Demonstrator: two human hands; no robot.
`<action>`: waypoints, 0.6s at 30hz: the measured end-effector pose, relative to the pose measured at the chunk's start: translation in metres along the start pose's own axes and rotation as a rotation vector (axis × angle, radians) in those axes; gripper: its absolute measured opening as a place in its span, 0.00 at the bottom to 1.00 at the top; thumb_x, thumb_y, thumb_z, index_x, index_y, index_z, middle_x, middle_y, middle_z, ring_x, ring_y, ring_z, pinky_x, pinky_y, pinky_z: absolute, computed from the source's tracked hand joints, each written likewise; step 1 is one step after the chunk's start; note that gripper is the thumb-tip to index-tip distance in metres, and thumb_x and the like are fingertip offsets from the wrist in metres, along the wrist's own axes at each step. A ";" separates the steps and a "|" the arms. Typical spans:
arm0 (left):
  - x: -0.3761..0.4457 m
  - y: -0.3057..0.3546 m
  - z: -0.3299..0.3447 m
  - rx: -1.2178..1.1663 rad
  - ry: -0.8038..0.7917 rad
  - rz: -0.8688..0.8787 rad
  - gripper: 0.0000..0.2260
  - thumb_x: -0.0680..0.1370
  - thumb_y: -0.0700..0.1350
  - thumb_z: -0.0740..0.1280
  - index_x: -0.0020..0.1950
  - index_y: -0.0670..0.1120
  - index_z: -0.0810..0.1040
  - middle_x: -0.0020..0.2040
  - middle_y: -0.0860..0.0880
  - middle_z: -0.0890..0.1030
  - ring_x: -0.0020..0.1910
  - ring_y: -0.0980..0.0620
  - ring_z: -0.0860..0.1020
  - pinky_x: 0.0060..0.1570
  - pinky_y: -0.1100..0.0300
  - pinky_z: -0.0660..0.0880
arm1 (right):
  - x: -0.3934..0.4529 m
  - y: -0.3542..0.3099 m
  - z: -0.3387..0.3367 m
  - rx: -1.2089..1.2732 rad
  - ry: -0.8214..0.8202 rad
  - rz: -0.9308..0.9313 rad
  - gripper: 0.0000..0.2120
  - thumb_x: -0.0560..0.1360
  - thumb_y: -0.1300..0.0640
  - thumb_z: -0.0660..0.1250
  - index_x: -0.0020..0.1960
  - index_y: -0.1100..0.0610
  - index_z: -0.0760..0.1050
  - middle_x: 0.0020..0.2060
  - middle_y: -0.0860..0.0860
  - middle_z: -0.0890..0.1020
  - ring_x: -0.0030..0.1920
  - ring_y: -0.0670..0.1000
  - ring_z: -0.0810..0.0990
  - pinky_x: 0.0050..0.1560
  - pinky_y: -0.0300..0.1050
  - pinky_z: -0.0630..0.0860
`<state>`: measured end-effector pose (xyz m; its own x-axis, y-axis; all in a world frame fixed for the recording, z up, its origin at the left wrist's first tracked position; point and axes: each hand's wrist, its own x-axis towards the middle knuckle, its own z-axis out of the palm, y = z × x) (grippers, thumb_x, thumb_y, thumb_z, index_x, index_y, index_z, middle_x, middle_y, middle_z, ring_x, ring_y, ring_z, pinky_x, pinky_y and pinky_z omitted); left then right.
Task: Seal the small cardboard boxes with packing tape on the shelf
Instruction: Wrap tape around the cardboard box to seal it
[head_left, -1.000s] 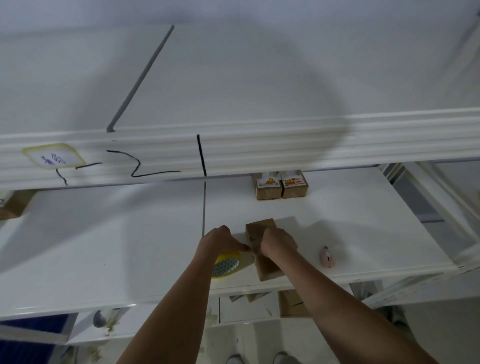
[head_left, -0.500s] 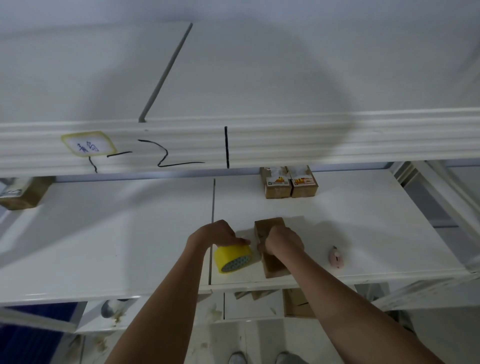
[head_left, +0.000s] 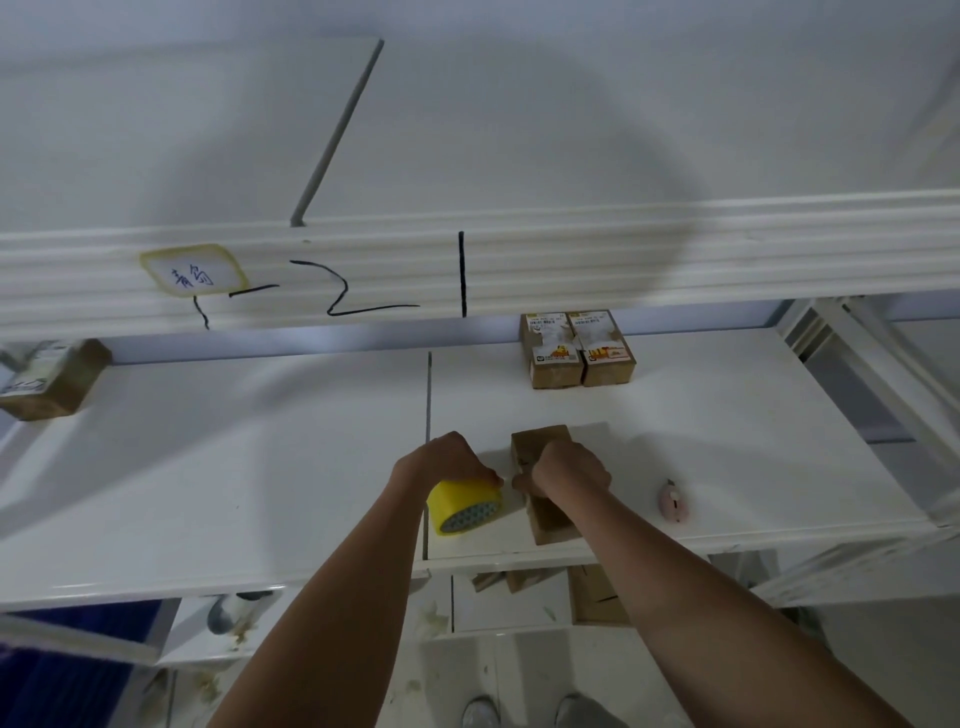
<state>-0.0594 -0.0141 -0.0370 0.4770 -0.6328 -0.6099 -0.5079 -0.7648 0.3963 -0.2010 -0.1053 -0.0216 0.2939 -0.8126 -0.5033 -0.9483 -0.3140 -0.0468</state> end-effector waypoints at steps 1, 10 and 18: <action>-0.001 0.001 -0.001 0.012 -0.003 -0.001 0.30 0.66 0.64 0.76 0.59 0.47 0.78 0.51 0.48 0.81 0.50 0.46 0.80 0.51 0.52 0.79 | 0.001 0.000 0.000 0.006 0.004 0.001 0.27 0.68 0.36 0.74 0.55 0.56 0.76 0.48 0.53 0.81 0.50 0.57 0.81 0.54 0.52 0.79; -0.005 0.002 -0.004 0.107 0.039 -0.067 0.34 0.60 0.66 0.77 0.58 0.48 0.76 0.55 0.47 0.81 0.50 0.45 0.79 0.53 0.51 0.78 | 0.000 0.002 0.006 0.086 0.061 0.010 0.32 0.65 0.33 0.75 0.57 0.55 0.77 0.47 0.52 0.80 0.48 0.56 0.80 0.51 0.52 0.79; -0.001 -0.002 -0.010 0.155 0.043 -0.069 0.35 0.61 0.67 0.78 0.59 0.48 0.74 0.53 0.48 0.80 0.51 0.45 0.79 0.53 0.51 0.77 | -0.003 0.001 0.007 0.159 0.060 0.038 0.32 0.64 0.33 0.75 0.57 0.55 0.77 0.47 0.52 0.80 0.49 0.56 0.80 0.52 0.52 0.79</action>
<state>-0.0516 -0.0136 -0.0302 0.5431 -0.5864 -0.6010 -0.5755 -0.7812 0.2421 -0.2036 -0.0995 -0.0262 0.2593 -0.8518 -0.4553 -0.9646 -0.2046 -0.1665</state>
